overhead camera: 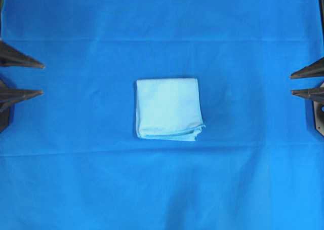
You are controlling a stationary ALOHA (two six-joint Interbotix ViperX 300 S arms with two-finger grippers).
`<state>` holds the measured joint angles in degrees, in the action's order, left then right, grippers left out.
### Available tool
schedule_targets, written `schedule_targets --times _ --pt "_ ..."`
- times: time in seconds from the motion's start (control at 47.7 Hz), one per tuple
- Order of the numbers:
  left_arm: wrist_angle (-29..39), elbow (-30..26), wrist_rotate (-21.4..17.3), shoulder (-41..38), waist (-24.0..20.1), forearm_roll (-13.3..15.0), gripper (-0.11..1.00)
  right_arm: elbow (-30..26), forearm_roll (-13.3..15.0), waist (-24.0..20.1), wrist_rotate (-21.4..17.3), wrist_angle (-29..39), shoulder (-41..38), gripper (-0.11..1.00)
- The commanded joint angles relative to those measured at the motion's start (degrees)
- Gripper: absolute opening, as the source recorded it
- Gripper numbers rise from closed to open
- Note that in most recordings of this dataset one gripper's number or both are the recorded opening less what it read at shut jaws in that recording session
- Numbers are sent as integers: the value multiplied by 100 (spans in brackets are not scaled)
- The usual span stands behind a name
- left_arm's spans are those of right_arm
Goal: Fold a vertical towel.
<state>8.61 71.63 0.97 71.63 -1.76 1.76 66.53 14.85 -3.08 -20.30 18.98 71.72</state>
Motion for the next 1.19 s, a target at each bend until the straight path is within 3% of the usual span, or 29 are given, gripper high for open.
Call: schedule_targets --times 0.0,0.231,1.174 --pt "-9 158 53 308 -18 0 62 132 9 167 -44 -132 123 46" --pt "18 598 123 712 -114 0 62 589 -9 439 -88 -431 255 46" --pt "26 589 123 721 -123 0 62 633 -26 448 -97 -396 229 46"
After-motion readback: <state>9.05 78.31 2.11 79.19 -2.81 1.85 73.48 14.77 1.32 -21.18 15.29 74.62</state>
